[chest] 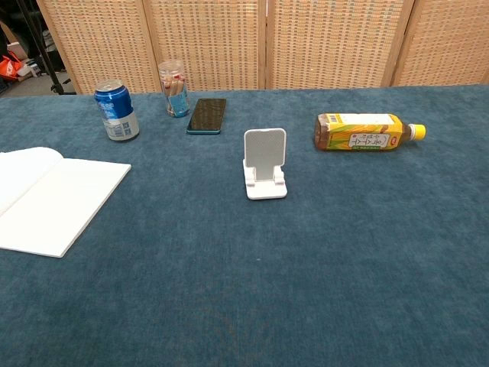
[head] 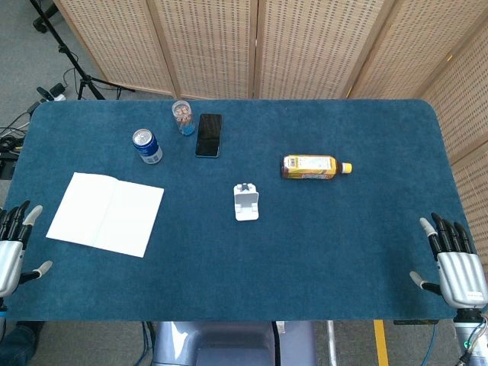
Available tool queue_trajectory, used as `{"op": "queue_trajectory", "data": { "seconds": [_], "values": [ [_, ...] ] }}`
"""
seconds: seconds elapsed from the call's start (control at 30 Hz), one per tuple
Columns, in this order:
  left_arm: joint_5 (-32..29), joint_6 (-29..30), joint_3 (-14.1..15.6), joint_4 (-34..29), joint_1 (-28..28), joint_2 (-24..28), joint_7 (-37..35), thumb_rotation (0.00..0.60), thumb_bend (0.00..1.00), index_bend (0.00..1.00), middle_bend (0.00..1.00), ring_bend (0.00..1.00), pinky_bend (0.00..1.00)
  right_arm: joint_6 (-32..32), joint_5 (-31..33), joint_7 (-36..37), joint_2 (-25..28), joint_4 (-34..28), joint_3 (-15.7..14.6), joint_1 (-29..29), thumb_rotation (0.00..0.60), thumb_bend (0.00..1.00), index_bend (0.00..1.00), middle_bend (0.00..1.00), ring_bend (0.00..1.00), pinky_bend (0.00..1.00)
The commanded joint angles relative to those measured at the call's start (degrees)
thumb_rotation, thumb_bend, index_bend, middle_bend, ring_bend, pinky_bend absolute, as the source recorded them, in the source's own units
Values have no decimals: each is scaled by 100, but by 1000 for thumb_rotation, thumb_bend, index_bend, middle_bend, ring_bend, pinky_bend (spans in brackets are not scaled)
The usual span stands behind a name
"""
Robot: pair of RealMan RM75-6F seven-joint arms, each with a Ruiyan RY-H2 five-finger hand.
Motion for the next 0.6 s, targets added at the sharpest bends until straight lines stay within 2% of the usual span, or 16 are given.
{"op": "queue_trajectory", "data": {
  "seconds": [0.03, 0.2, 0.33, 0.6],
  "values": [
    [-7, 5, -3, 8, 4, -2, 0, 600, 0, 0, 0, 0, 0, -7, 0, 6, 4, -3, -3, 0, 600, 0, 0, 0, 0, 0],
    [-32, -33, 3, 41, -2, -21, -3, 600, 0, 0, 0, 0, 0, -17, -5, 29, 11, -2, -9, 2, 600, 0, 0, 0, 0, 0],
    [-15, -204, -8, 338, -114, -123, -140, 600, 0, 0, 0, 0, 0, -23, 3, 43, 15, -13, -4, 4, 600, 0, 0, 0, 0, 0],
    [313, -673, 71, 1982, -490, -671, -1586, 600, 29, 0, 0, 0, 0, -63, 10, 14, 9, -34, -13, 18, 600, 0, 0, 0, 0, 0]
  ]
}}
